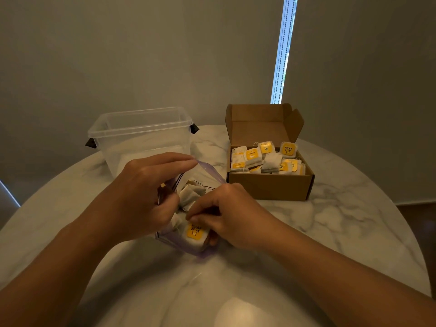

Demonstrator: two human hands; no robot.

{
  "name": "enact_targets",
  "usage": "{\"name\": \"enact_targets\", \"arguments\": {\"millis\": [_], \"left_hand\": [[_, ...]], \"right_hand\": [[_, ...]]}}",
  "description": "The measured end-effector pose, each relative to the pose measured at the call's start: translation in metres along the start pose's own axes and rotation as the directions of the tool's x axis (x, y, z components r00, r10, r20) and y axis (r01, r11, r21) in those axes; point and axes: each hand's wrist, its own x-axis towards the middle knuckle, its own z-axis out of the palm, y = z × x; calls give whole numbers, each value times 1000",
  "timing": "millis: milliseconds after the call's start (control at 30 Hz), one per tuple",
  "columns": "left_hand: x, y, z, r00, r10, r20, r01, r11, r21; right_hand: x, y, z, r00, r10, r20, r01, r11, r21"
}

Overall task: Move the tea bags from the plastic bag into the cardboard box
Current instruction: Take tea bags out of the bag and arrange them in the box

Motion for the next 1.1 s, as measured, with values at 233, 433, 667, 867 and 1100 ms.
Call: {"name": "enact_targets", "arguments": {"millis": [233,433,667,867,1100], "left_hand": [[0,2,0,1000,4,-19,-4,1000,21],[-1,-2,-1,1000,28,-10,-27,999,31],[1,-4,1,999,45,-22,-46,999,-14],[1,-5,2,998,55,-18,-57,995,-77],[2,-5,4,998,58,-20,-60,995,-78]], "right_hand": [[-5,-2,-13,999,-32,38,29,998,64],[-13,-2,-58,998,-37,-41,43,985,165],[-3,48,-143,916,99,-388,-72,994,84],[30,106,-175,867,151,-475,-323,896,-304],[49,119,-175,953,219,-211,-297,823,-485]]}}
